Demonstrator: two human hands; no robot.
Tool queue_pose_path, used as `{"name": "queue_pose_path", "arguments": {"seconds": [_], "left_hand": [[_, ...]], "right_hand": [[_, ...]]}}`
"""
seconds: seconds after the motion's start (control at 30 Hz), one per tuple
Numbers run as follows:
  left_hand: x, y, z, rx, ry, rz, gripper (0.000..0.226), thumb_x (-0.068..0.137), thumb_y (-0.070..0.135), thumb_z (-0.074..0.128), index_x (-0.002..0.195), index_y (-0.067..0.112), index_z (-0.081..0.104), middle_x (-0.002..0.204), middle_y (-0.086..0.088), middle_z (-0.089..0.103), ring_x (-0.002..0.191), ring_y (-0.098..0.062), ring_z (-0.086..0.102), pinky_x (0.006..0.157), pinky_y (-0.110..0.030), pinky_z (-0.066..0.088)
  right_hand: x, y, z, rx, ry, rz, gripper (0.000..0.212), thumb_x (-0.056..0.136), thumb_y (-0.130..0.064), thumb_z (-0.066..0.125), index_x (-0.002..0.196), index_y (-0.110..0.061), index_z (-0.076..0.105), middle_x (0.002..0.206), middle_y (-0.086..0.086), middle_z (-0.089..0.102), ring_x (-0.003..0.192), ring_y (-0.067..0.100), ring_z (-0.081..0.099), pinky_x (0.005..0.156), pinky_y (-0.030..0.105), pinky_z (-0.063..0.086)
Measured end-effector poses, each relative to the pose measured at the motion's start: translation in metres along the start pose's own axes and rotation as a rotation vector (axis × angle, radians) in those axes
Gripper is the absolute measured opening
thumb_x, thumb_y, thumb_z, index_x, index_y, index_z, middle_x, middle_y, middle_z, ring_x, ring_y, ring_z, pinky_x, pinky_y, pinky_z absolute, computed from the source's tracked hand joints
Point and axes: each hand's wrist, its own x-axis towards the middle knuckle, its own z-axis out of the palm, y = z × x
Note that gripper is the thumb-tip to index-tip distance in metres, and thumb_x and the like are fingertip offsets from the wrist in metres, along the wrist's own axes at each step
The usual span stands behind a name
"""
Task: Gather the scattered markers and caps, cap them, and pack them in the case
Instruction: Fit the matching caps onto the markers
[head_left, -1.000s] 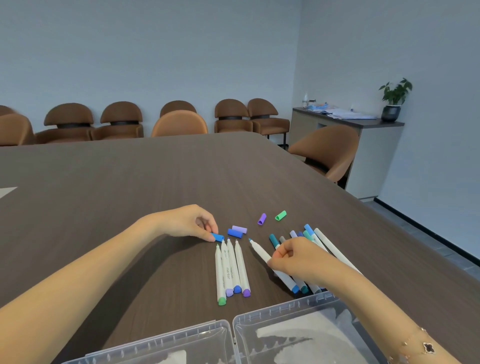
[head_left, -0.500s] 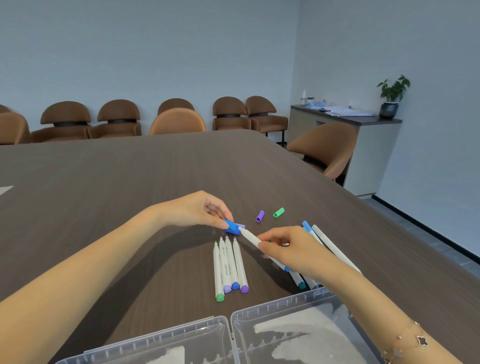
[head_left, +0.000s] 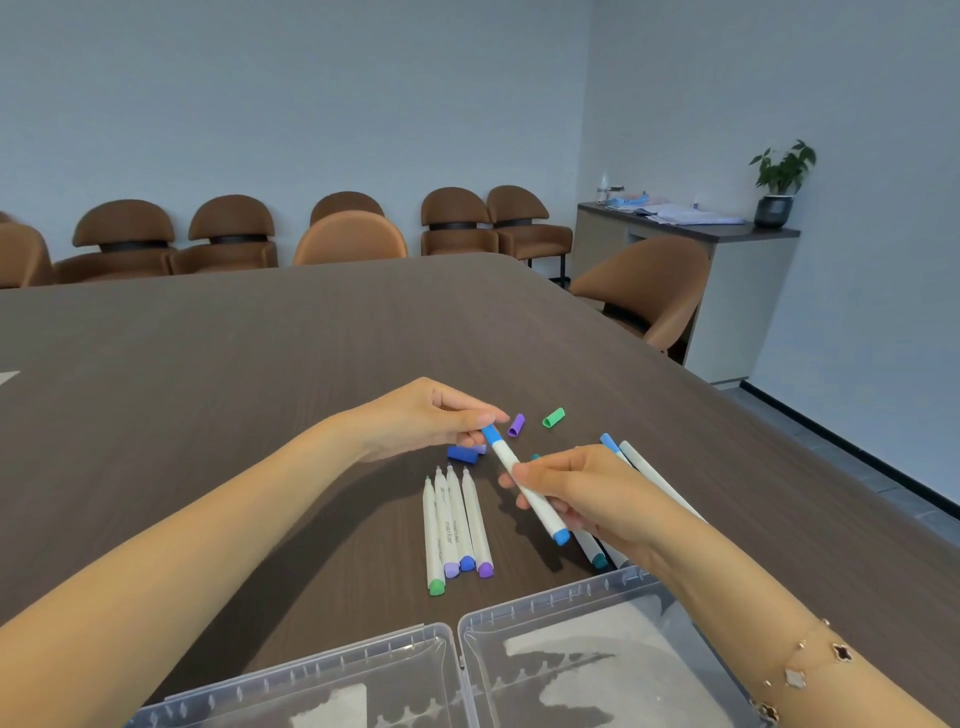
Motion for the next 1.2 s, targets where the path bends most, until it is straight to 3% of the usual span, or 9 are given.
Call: {"name": "queue_pose_path", "arguments": {"seconds": [0.2,0.33,0.47,0.57,0.63,0.73,0.87,1.13,1.2], "left_hand": [[0.005,0.005,0.007,0.037,0.019,-0.013,0.025,0.09,0.019,0.06,0.113,0.018,0.069,0.112,0.001,0.069,0.096,-0.018,0.066,0.078,-0.018,0.055],[0.014,0.008,0.006,0.22,-0.04,-0.025,0.03,0.094,0.023,0.056,0.122,0.018,0.064,0.111,0.004,0.067,0.097,-0.016,0.067,0.082,-0.02,0.055],[0.021,-0.001,-0.006,0.464,0.173,0.051,0.013,0.093,0.019,0.059,0.099,0.023,0.069,0.101,0.008,0.067,0.08,-0.003,0.061,0.071,-0.014,0.046],[0.021,-0.015,-0.012,0.528,0.228,0.034,0.01,0.09,0.022,0.063,0.098,0.024,0.069,0.095,0.01,0.065,0.082,-0.002,0.06,0.07,-0.012,0.042],[0.02,-0.02,-0.012,0.565,0.197,0.016,0.013,0.091,0.023,0.062,0.102,0.024,0.069,0.095,0.012,0.063,0.083,-0.003,0.059,0.068,-0.01,0.041],[0.018,-0.024,-0.011,0.612,0.121,0.015,0.02,0.094,0.022,0.058,0.112,0.023,0.067,0.102,0.012,0.058,0.092,-0.006,0.058,0.08,-0.015,0.045],[0.019,-0.027,-0.007,0.61,0.098,0.016,0.023,0.095,0.021,0.055,0.116,0.024,0.065,0.111,0.009,0.058,0.098,-0.008,0.056,0.086,-0.02,0.045],[0.027,-0.032,-0.009,0.525,0.165,-0.013,0.022,0.095,0.023,0.056,0.113,0.02,0.067,0.112,0.005,0.067,0.099,-0.007,0.061,0.089,-0.02,0.046],[0.037,-0.031,-0.005,0.502,0.209,-0.015,0.022,0.094,0.024,0.056,0.112,0.018,0.068,0.111,0.004,0.067,0.099,-0.007,0.06,0.086,-0.019,0.044]], "right_hand": [[-0.002,-0.001,-0.002,0.058,0.041,0.036,0.021,0.09,-0.02,0.061,0.102,-0.007,0.071,0.081,0.0,0.065,0.061,0.01,0.054,0.049,0.014,0.041],[0.006,0.005,0.003,-0.314,0.096,-0.004,0.022,0.091,-0.031,0.06,0.085,-0.013,0.07,0.065,0.002,0.06,0.051,0.008,0.05,0.055,0.018,0.044],[0.011,0.022,0.011,-0.6,0.118,-0.02,0.023,0.089,-0.031,0.06,0.077,-0.012,0.057,0.062,0.0,0.053,0.046,0.006,0.047,0.057,0.022,0.048],[0.014,0.028,0.011,-0.758,0.291,-0.107,0.026,0.088,-0.032,0.063,0.1,-0.013,0.049,0.067,-0.007,0.04,0.053,0.004,0.041,0.047,0.012,0.032],[0.015,0.029,0.012,-0.822,0.335,-0.197,0.034,0.089,-0.034,0.062,0.112,-0.015,0.047,0.077,-0.007,0.046,0.062,0.005,0.047,0.055,0.012,0.04],[0.01,0.026,0.019,-0.791,0.182,-0.401,0.031,0.092,-0.036,0.055,0.122,-0.028,0.052,0.11,-0.006,0.051,0.088,0.007,0.055,0.079,0.016,0.045],[0.002,0.022,0.029,-0.763,-0.062,-0.465,0.026,0.095,-0.036,0.05,0.117,-0.032,0.062,0.112,-0.007,0.052,0.098,0.007,0.055,0.085,0.016,0.042],[0.009,0.025,0.023,-0.911,0.217,-0.266,0.006,0.094,-0.02,0.052,0.095,-0.017,0.046,0.075,-0.005,0.04,0.066,0.012,0.048,0.051,0.014,0.03],[0.009,0.026,0.021,-0.936,0.275,-0.199,0.02,0.093,-0.015,0.05,0.079,-0.017,0.036,0.064,-0.006,0.03,0.052,0.007,0.034,0.045,0.015,0.022]]}}
